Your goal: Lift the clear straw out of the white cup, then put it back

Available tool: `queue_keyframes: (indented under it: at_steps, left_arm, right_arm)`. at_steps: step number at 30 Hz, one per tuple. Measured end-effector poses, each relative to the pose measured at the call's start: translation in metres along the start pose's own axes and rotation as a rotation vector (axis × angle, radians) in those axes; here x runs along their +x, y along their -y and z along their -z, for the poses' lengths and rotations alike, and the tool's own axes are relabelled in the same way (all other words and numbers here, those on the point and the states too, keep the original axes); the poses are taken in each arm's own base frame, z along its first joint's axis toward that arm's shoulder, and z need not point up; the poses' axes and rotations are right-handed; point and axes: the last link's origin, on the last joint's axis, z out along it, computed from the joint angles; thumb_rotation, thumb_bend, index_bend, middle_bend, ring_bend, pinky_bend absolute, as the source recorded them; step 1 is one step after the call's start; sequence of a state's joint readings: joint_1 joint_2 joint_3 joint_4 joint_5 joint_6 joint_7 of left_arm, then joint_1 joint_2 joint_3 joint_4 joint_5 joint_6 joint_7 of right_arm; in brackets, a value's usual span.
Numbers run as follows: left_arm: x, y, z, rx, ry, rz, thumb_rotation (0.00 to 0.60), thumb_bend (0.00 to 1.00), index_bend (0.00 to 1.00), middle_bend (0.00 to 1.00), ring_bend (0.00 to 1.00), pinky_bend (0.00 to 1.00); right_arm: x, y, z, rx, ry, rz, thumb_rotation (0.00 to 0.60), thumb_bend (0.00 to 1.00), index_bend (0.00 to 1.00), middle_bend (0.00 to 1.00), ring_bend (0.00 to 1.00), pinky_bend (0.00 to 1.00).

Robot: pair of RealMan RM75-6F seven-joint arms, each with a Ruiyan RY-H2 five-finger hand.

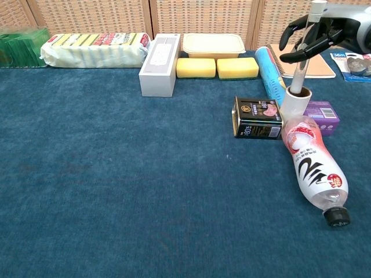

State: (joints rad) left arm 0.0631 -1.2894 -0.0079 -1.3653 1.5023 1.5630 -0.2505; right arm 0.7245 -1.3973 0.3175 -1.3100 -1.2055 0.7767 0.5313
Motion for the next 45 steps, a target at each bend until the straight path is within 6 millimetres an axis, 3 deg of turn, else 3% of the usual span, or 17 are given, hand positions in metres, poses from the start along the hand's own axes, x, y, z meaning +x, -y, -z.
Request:
queue_keyframes:
  at_steps: [16, 45]
  left_arm:
    - [0.000, 0.000, -0.001, 0.002, 0.001, 0.001, 0.600, 0.20, 0.07, 0.00, 0.00, 0.15]
    - [0.000, 0.000, 0.000, -0.002, 0.000, 0.002, 0.600, 0.19, 0.07, 0.00, 0.00, 0.15]
  right_arm:
    - [-0.007, -0.007, -0.002, -0.009, 0.021, 0.017, 0.600, 0.29, 0.37, 0.37, 0.34, 0.35]
    - [0.007, -0.004, 0.003, -0.004, -0.011, 0.054, 0.600, 0.23, 0.26, 0.23, 0.22, 0.26]
